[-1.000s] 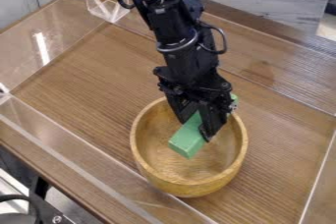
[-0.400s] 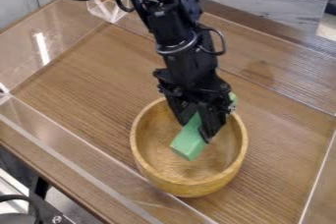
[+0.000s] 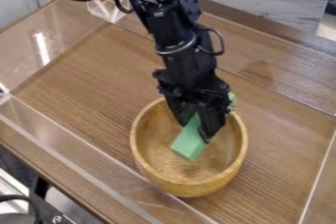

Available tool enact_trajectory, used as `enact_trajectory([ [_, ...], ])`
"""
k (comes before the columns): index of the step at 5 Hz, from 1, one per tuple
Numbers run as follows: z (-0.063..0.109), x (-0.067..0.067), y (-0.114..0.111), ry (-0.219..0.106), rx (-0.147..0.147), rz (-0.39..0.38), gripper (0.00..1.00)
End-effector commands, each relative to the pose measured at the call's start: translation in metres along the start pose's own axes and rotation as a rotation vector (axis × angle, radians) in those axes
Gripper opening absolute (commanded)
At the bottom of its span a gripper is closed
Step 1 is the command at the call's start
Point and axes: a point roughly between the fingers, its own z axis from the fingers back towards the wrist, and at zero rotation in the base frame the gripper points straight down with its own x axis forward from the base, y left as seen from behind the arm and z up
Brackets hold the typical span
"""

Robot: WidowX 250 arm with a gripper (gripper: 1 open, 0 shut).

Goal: Put the green block in the brown bowl

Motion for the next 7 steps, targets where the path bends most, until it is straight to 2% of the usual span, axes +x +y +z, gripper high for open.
enact_trajectory([
  [1, 0.0091, 0.0099, 0.0027, -0.04, 0.004, 0.003, 0.0],
  [7, 0.0082, 0.0091, 0.0042, -0.02, -0.022, 0.016, 0.0],
])
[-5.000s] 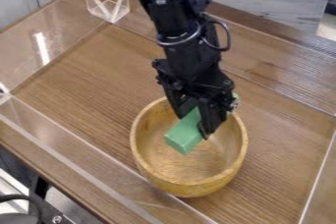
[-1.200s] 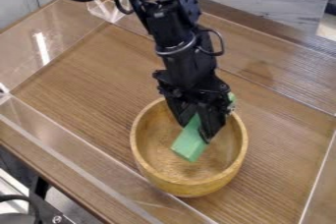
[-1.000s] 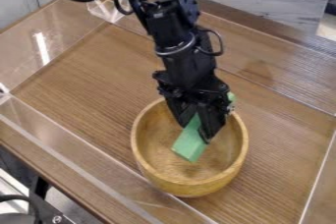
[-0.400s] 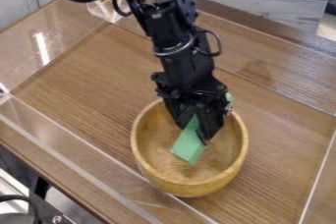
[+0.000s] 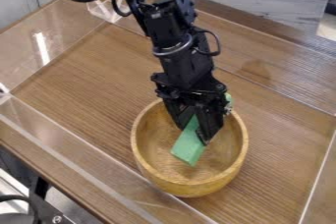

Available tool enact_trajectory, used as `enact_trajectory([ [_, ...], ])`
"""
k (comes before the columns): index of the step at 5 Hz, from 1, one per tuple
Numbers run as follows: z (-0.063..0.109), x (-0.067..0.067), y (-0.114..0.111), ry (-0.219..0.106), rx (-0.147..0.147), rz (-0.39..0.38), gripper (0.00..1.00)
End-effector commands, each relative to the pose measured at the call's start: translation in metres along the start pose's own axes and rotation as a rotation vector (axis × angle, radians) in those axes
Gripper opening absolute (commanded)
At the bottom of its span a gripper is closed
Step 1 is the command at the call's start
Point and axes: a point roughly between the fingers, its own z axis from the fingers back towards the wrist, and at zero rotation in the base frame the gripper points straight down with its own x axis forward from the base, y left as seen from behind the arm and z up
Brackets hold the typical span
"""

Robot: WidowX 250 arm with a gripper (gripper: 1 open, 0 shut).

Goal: Put the green block in the brown bowl

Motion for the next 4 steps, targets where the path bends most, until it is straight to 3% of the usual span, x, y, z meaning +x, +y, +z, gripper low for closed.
enact_trajectory([
  [1, 0.011, 0.0121, 0.0009, -0.045, 0.004, -0.006, 0.0],
  [4, 0.0119, 0.0118, 0.0006, -0.033, -0.008, -0.001, 0.0],
])
